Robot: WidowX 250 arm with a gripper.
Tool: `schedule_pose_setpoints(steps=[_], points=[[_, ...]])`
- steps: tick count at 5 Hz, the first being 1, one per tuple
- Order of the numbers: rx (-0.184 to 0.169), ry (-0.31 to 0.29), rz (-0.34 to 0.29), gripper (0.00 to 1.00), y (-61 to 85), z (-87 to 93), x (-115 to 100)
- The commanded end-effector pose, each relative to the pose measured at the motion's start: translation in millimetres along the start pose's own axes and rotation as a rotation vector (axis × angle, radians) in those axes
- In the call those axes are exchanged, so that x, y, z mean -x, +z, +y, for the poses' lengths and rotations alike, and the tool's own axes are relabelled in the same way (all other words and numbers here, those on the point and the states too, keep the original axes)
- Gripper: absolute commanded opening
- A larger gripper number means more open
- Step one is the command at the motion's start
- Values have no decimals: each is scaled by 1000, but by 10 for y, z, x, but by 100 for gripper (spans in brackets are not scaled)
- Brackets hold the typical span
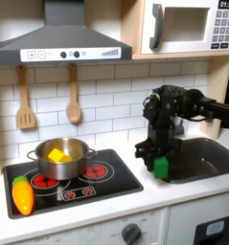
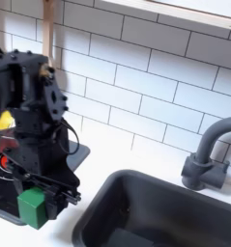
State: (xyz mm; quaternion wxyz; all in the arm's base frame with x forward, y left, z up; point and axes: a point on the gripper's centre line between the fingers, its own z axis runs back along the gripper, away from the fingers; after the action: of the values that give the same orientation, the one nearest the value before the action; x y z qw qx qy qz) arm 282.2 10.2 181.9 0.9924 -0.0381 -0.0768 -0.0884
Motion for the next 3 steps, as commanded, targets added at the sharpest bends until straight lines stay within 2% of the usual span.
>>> schedule_pose_setpoints(steps=[1, 3], points=[[33, 21, -43, 0, 267, 15, 164], [61, 44, -68, 0, 465, 47, 332]])
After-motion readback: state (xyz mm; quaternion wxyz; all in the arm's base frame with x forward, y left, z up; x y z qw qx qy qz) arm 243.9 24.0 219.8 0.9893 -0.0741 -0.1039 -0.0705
